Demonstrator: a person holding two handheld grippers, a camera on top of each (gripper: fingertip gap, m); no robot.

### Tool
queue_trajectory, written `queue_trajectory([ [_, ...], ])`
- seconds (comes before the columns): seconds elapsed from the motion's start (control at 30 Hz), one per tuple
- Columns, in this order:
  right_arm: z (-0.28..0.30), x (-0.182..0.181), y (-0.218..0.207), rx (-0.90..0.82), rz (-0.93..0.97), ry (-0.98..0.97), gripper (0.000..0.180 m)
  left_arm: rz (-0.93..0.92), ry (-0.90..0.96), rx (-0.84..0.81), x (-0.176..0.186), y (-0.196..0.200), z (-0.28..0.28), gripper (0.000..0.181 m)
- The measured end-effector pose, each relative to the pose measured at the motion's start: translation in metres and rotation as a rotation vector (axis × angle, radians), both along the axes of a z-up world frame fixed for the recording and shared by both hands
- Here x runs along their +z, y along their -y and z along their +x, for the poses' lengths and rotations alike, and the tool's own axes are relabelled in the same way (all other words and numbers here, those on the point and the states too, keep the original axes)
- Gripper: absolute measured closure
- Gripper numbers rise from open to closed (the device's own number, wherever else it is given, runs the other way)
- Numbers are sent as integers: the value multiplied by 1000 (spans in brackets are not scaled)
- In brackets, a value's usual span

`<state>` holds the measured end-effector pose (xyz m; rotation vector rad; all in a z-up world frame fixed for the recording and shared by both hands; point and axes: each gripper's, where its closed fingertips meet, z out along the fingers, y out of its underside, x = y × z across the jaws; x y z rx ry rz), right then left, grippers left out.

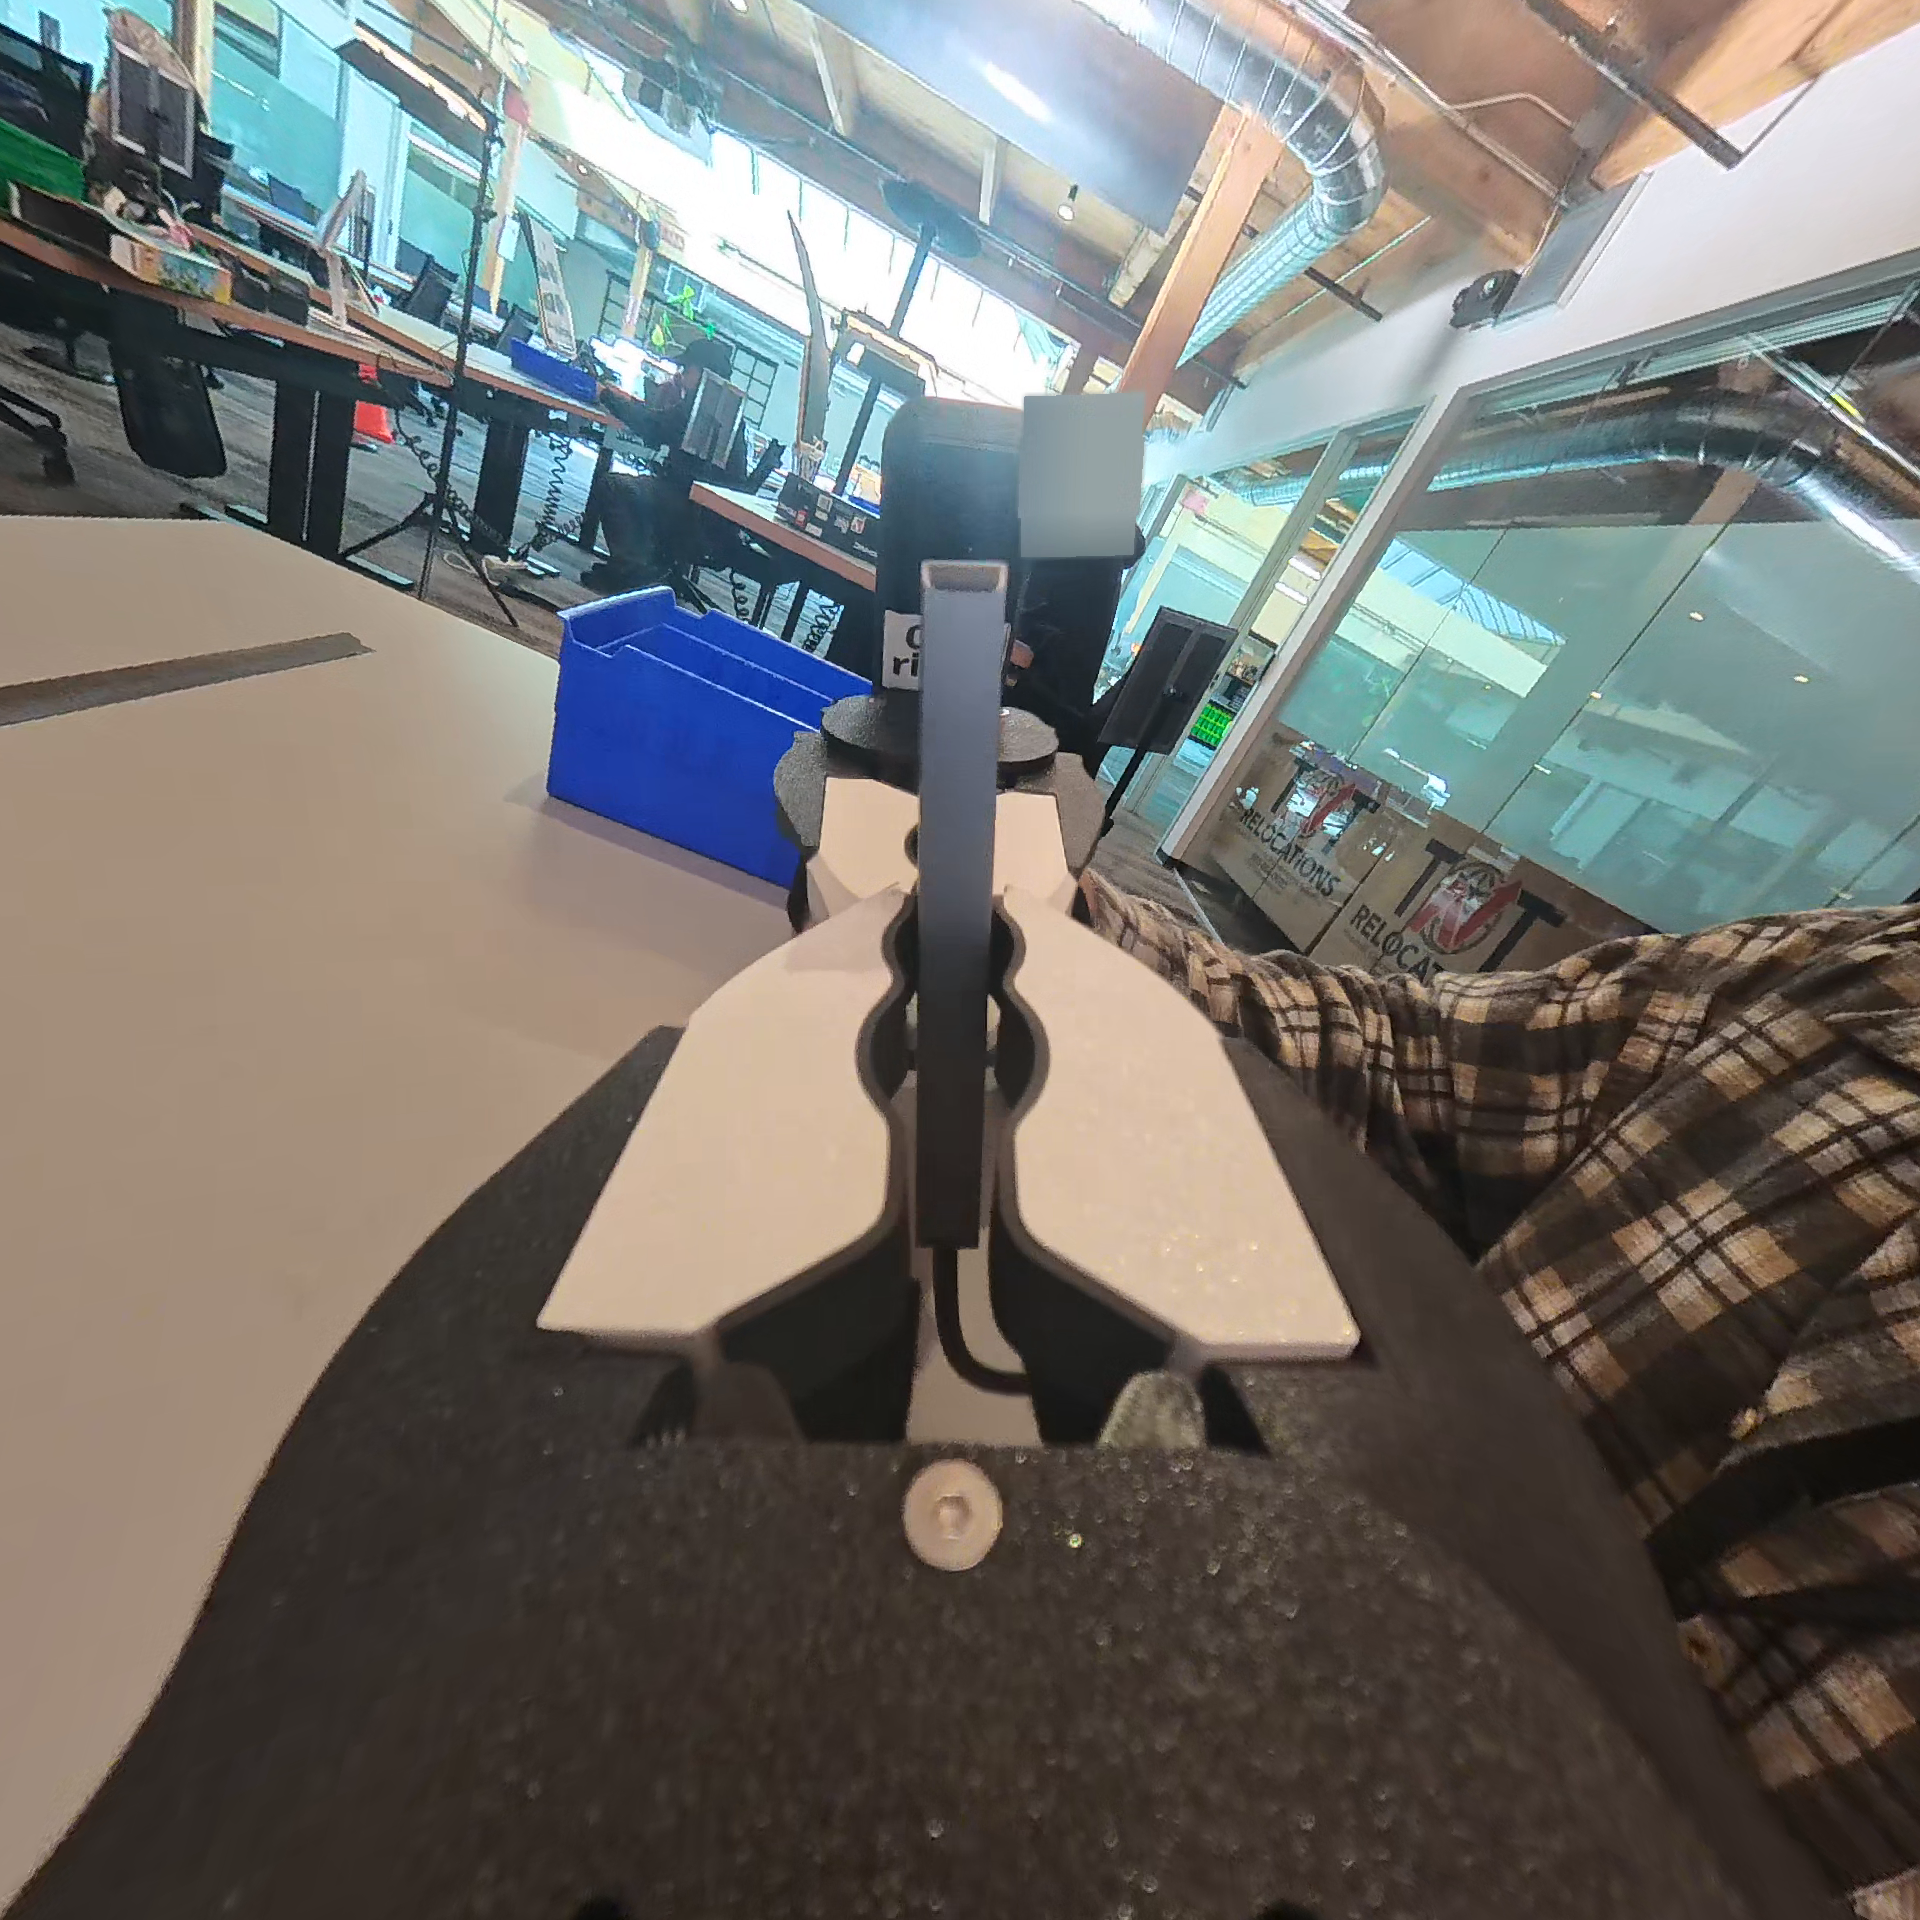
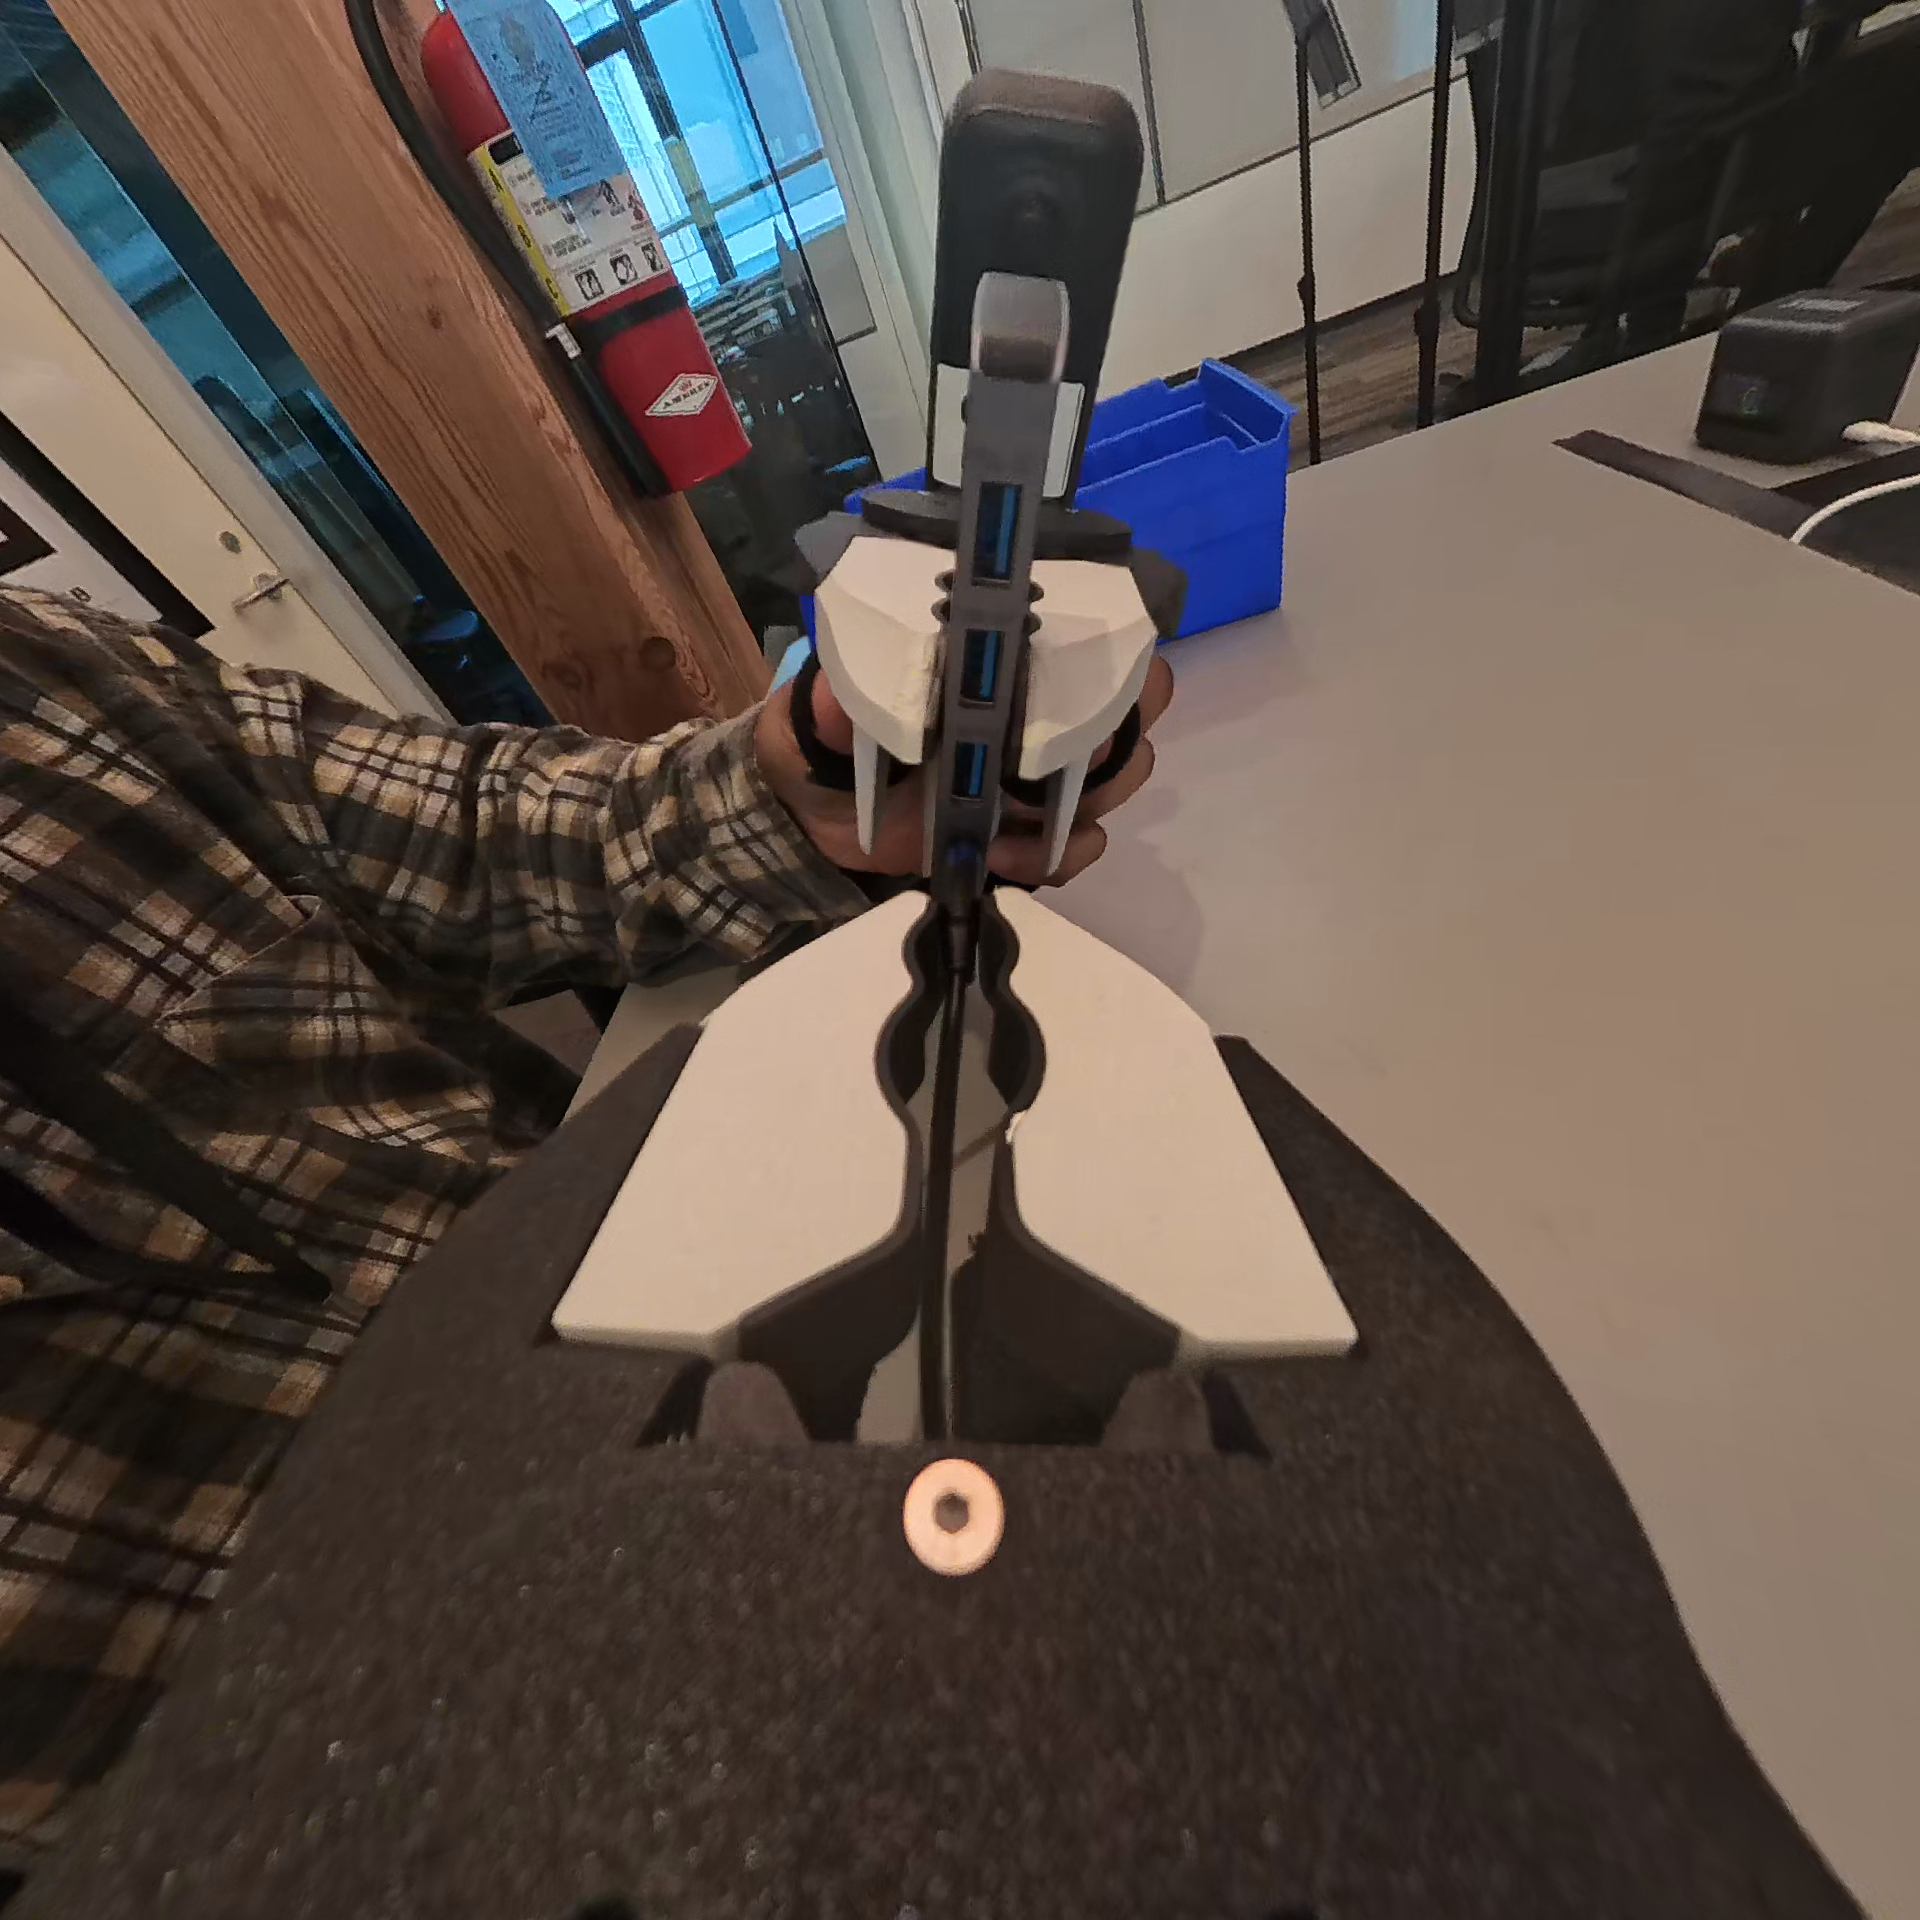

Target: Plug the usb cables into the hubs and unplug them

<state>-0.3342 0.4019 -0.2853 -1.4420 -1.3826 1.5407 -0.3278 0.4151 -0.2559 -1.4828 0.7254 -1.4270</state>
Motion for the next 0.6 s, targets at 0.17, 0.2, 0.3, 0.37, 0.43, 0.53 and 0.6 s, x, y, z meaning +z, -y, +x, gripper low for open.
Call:
queue_trajectory([
  [0.17, 2, -3, -2, -61, 34, 61, 174, 38, -85, 49, -7, 1, -2, 169],
  [0.2, 4, -3, -2, -69, 29, 74, 174, 45, -97, 54, -7, 2, -1, 169],
  [0.3, 14, 0, 0, -83, 43, 109, 174, 39, -123, 21, -7, 7, 7, 169],
  [0.37, 21, 3, 1, -91, 33, 131, 174, 54, -167, 7, -8, 10, 13, 169],
  [0.43, 29, 8, 3, -107, 9, 124, 174, 67, -205, -1, -7, 14, 18, 169],
  [0.53, 37, 13, 5, -139, 3, 114, 174, 72, -243, -14, -5, 19, 25, 169],
  [0.6, 41, 18, 8, -160, -3, 90, 174, 79, -262, -29, -2, 22, 28, 169],
])
